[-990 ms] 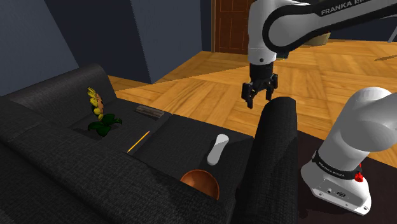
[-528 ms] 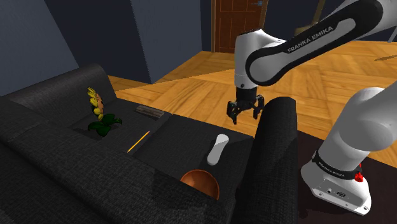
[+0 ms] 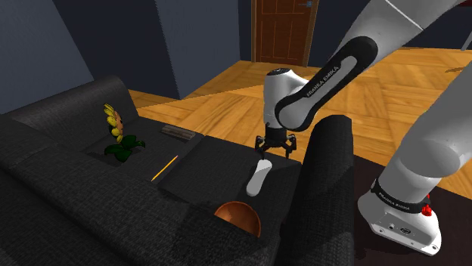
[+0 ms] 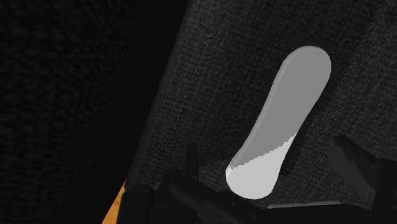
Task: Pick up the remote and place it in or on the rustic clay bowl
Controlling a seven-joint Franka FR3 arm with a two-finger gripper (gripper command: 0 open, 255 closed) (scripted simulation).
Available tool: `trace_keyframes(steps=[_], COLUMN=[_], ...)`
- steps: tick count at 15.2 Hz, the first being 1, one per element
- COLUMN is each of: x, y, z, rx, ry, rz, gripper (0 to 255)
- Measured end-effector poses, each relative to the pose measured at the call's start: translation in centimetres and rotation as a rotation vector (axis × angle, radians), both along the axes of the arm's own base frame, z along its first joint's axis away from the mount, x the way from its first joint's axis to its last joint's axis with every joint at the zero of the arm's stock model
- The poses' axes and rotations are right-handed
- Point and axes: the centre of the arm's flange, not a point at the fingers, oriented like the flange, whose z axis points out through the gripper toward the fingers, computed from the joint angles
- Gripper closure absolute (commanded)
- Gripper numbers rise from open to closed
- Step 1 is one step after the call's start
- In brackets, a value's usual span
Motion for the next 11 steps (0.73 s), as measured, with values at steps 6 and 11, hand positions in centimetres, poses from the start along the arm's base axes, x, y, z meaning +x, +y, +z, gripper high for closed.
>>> trace_keyframes(steps=[6,11], x=[3.3,5.8], y=[0.5,0.7], z=[-6.9,-11.5], rx=[-0.017,-0.028], ry=[-0.031,-0.052], rz=[-0.198,-0.334], gripper=[0,0])
